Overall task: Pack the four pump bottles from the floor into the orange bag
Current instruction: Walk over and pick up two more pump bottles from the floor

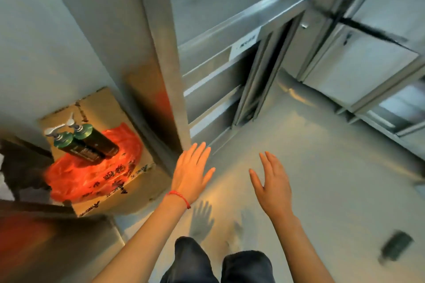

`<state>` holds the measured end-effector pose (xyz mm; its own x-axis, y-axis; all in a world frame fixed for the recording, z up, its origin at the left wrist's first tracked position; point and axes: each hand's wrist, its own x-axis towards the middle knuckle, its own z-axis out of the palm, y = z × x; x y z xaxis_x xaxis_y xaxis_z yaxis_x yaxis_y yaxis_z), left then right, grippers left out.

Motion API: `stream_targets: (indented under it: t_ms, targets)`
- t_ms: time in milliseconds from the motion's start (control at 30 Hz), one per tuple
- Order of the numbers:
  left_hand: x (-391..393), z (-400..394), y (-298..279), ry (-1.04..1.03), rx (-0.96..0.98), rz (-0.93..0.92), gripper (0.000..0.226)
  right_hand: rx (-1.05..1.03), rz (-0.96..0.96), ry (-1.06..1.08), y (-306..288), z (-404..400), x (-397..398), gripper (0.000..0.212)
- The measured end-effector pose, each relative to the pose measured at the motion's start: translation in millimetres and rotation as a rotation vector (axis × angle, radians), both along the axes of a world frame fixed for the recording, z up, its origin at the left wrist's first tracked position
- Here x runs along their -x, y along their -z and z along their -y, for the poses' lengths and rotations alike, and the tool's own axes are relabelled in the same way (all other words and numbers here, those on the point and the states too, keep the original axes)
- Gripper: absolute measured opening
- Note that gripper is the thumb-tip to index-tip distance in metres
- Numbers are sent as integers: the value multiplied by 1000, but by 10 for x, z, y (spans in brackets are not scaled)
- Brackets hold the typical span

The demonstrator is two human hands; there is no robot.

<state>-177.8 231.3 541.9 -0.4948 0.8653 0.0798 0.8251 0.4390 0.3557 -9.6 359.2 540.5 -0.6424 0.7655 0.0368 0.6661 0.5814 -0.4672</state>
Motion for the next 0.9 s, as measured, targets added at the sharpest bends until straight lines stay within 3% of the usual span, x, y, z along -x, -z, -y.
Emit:
stream_targets:
  t_ms: [367,633,900]
  targets:
    - [-1361,-1493,-145,533,-3,-11,49,-38,6,593,-148,-383,-1985,51]
    - [-2714,-2382,-344,785,-13,-19,52,-66,11,898,-257,-578,-3510,51]
    - [-3591,-3149,-498,913,-14,-5,55,-54,61,1092,-282,-855,-4355,50]
